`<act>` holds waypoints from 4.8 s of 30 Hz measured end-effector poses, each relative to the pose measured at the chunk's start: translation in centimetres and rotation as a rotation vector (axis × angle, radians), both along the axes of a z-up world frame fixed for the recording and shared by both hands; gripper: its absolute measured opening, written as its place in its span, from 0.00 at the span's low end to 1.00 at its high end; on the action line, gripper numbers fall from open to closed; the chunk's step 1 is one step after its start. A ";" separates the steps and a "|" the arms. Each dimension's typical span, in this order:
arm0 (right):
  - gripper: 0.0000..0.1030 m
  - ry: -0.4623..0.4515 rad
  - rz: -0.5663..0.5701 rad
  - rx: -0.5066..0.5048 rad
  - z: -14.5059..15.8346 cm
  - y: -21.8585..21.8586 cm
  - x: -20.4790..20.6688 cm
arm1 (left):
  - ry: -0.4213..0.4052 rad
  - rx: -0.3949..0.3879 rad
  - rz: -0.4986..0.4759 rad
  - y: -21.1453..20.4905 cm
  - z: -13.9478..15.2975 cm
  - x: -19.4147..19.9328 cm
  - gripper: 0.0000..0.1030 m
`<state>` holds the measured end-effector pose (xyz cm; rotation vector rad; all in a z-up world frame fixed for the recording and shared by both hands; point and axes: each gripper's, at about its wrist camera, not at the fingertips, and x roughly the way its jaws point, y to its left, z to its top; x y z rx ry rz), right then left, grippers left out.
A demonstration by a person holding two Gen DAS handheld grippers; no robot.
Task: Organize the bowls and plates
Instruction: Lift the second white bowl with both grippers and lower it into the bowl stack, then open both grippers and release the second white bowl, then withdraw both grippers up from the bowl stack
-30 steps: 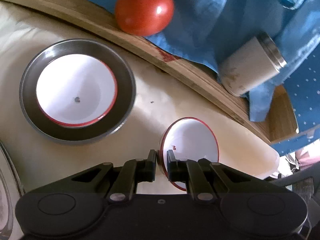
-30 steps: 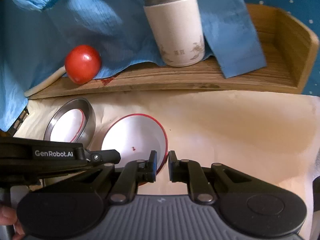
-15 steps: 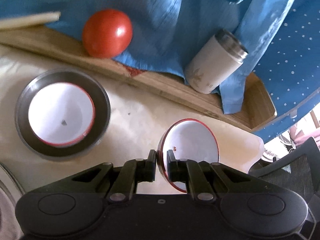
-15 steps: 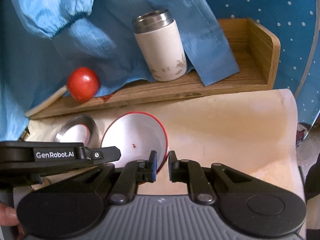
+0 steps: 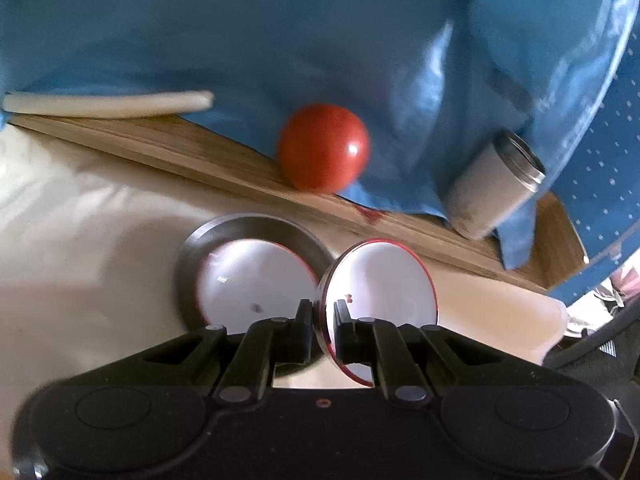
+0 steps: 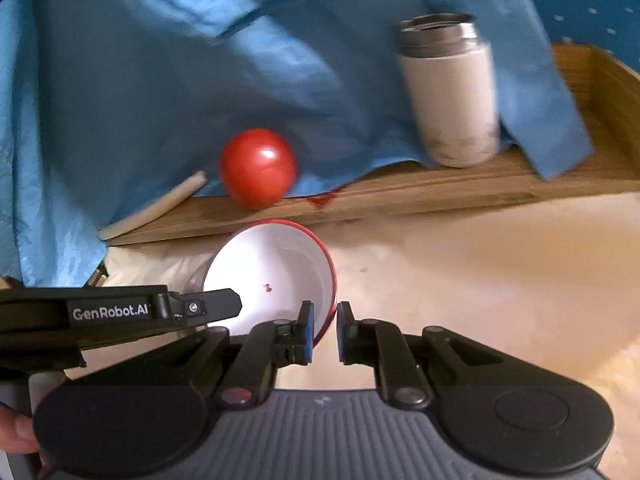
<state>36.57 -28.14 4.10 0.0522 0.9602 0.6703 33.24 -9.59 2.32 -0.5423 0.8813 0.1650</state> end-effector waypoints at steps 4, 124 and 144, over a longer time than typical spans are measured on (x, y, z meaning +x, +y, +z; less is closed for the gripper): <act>0.12 -0.002 0.023 0.003 -0.1 2.3 -0.1 | 0.001 0.008 0.020 2.0 -0.1 -0.3 0.10; 1.00 -0.089 -0.095 -0.141 1.0 2.6 -0.3 | -0.011 0.028 0.123 8.8 -0.4 -2.5 0.98; 1.00 0.054 -0.163 -0.230 -1.1 0.6 0.5 | 0.285 0.053 0.062 11.7 -3.2 -2.0 0.99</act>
